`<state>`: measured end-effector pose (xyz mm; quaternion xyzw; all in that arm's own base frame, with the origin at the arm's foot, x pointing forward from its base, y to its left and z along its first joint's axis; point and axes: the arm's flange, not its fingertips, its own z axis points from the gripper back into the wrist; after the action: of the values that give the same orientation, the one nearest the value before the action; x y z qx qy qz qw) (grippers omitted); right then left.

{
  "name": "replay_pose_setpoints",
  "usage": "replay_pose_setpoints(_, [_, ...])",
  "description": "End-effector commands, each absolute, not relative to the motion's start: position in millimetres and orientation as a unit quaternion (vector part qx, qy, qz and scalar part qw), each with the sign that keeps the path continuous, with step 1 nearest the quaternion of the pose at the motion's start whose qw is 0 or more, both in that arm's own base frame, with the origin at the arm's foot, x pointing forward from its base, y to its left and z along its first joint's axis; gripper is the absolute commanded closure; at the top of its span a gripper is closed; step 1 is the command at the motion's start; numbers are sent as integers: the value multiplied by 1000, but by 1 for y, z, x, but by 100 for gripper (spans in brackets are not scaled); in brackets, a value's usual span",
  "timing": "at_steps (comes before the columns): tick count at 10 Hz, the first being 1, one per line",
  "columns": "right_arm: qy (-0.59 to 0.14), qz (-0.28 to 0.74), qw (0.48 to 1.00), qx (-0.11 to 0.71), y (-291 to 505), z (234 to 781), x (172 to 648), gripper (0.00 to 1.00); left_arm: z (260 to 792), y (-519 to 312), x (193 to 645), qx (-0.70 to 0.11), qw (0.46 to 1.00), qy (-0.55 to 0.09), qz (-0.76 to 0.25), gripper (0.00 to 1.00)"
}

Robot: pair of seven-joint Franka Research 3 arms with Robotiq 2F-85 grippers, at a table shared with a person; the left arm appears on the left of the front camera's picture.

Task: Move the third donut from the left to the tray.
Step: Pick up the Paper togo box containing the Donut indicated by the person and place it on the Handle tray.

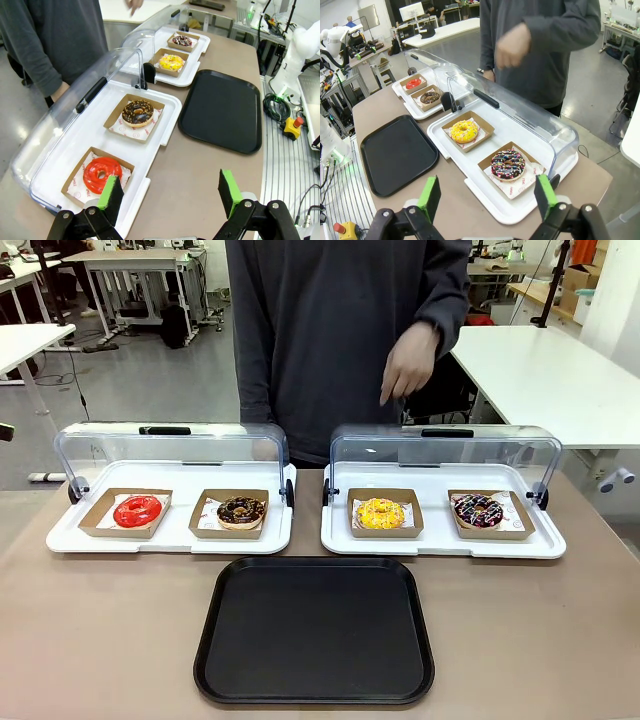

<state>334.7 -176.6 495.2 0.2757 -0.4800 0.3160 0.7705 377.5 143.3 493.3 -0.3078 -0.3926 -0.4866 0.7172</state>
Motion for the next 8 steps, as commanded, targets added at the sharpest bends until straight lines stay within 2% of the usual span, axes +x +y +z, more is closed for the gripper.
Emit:
replay_pose_setpoints(1, [-494,320,760,274,-177,496,339,0,495,144,378,-309,714,-394,-489,0])
replay_pose_setpoints(8, [-494,320,760,274,-177,496,339,0,495,144,378,-309,714,-394,-489,0])
